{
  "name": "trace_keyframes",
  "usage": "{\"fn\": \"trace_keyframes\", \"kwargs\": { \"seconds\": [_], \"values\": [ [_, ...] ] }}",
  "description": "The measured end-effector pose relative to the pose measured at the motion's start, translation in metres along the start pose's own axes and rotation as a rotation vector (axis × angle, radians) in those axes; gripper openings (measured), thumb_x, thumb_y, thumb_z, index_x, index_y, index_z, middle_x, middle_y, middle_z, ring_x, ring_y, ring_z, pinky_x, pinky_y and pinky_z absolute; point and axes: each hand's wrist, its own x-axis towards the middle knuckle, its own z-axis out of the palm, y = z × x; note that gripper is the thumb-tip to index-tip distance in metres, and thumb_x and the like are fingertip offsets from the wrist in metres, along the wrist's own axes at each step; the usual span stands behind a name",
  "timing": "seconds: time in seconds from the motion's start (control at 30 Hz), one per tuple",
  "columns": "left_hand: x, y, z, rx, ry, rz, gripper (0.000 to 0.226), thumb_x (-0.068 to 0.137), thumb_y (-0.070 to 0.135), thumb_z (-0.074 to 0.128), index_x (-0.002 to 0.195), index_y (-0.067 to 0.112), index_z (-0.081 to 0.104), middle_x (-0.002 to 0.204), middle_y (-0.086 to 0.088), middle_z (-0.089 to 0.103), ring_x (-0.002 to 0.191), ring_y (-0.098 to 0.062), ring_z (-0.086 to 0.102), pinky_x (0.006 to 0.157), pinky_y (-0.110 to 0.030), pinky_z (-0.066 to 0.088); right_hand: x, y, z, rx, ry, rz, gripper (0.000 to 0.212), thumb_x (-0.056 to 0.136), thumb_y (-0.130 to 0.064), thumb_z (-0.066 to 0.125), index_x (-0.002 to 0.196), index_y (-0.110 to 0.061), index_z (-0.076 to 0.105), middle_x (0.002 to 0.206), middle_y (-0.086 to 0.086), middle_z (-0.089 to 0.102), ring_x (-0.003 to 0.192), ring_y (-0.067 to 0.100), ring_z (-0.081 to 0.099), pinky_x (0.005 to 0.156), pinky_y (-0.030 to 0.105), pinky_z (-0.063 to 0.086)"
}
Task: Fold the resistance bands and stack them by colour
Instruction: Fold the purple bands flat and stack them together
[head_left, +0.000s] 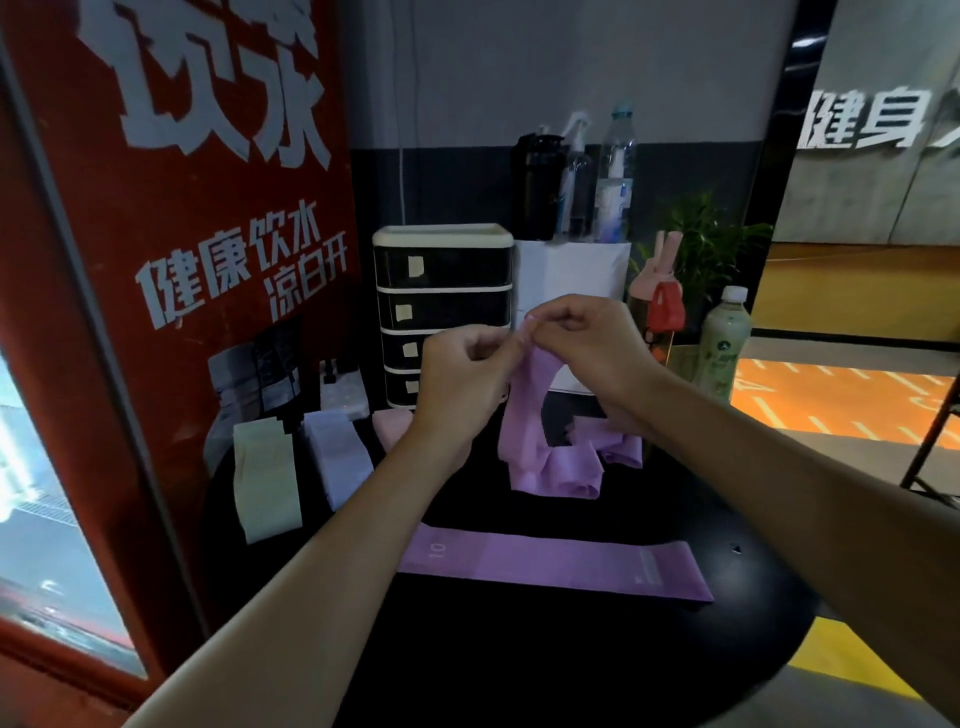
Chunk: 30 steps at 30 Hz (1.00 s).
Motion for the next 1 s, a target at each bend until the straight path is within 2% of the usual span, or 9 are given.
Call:
{"fn": "trace_keyframes", "kwargs": {
  "seconds": [0.07,0.17,0.27,0.47,0.63,0.73,0.8,0.9,1.0],
  "values": [
    [0.001,0.008,0.002,-0.077,0.000,-0.052,0.016,0.090,0.017,0.071,0.093,0.001,0.073,0.090,-0.021,0.073,0.077,-0.020,0.068,0.074,-0.030,0.057,0.000,-0.003,-0.001,0.041,0.004,0.023,0.010,0.087,-0.006,0.068,0.080,-0.012,0.072,0.078,0.005,0.072,0.074,0.010,0.066,0.073,0.021,0.054],
    [0.002,0.016,0.005,-0.160,0.035,-0.108,0.021,0.085,0.008,0.075,0.102,0.000,0.066,0.094,-0.022,0.073,0.082,-0.028,0.070,0.079,-0.038,0.060,0.001,-0.005,-0.003,0.144,0.007,0.091,0.012,0.087,-0.008,0.066,0.078,-0.011,0.073,0.083,0.009,0.073,0.085,0.023,0.068,0.088,0.039,0.057],
    [0.005,0.022,0.009,-0.204,0.068,-0.136,0.024,0.083,-0.002,0.074,0.103,0.002,0.061,0.098,-0.024,0.071,0.081,-0.029,0.068,0.081,-0.044,0.059,0.002,-0.006,-0.005,0.217,-0.002,0.133,0.014,0.092,-0.014,0.064,0.084,-0.004,0.070,0.087,0.010,0.070,0.085,0.020,0.064,0.094,0.046,0.053],
    [0.008,0.020,0.013,-0.109,0.033,-0.144,0.022,0.083,0.006,0.076,0.102,0.008,0.064,0.102,-0.019,0.071,0.090,-0.030,0.070,0.085,-0.044,0.058,-0.001,-0.007,-0.011,0.228,0.002,0.153,0.010,0.093,-0.010,0.062,0.087,-0.007,0.070,0.093,0.010,0.070,0.090,0.021,0.065,0.094,0.041,0.054],
    [0.005,0.012,0.009,0.055,-0.059,-0.066,0.015,0.088,0.009,0.072,0.102,0.005,0.073,0.088,-0.005,0.074,0.073,0.000,0.067,0.061,-0.011,0.050,-0.002,-0.009,-0.017,0.209,-0.033,0.150,0.011,0.094,-0.014,0.062,0.090,-0.009,0.071,0.087,0.009,0.069,0.081,0.018,0.062,0.077,0.032,0.054],
    [0.008,0.012,0.008,0.059,-0.079,-0.041,0.024,0.087,0.010,0.073,0.110,0.006,0.069,0.095,-0.013,0.074,0.083,-0.013,0.069,0.067,-0.014,0.052,-0.001,-0.009,-0.019,0.194,-0.027,0.152,0.012,0.093,-0.017,0.063,0.089,-0.011,0.072,0.088,0.010,0.069,0.082,0.021,0.062,0.078,0.036,0.052],
    [0.009,0.014,0.008,0.086,-0.099,-0.034,0.027,0.089,0.011,0.071,0.116,0.011,0.068,0.094,-0.012,0.074,0.080,-0.010,0.068,0.059,-0.009,0.047,-0.002,-0.010,-0.020,0.200,-0.032,0.163,0.014,0.094,-0.017,0.063,0.089,-0.008,0.072,0.086,0.010,0.069,0.079,0.021,0.061,0.076,0.035,0.051],
    [0.008,0.018,0.008,0.115,-0.116,0.022,0.015,0.091,0.008,0.068,0.105,0.004,0.073,0.089,-0.009,0.073,0.070,0.001,0.064,0.057,-0.008,0.046,-0.002,-0.010,-0.023,0.176,-0.053,0.154,0.021,0.094,-0.019,0.063,0.090,-0.001,0.072,0.088,0.017,0.069,0.080,0.023,0.061,0.076,0.035,0.050],
    [0.010,0.017,0.007,0.134,-0.087,0.057,0.011,0.091,0.008,0.068,0.098,0.003,0.074,0.093,-0.013,0.074,0.077,-0.006,0.065,0.067,-0.015,0.053,-0.002,-0.011,-0.025,0.125,-0.046,0.162,0.014,0.094,-0.023,0.063,0.094,-0.011,0.071,0.093,0.009,0.069,0.084,0.017,0.062,0.075,0.028,0.050]
  ]
}}
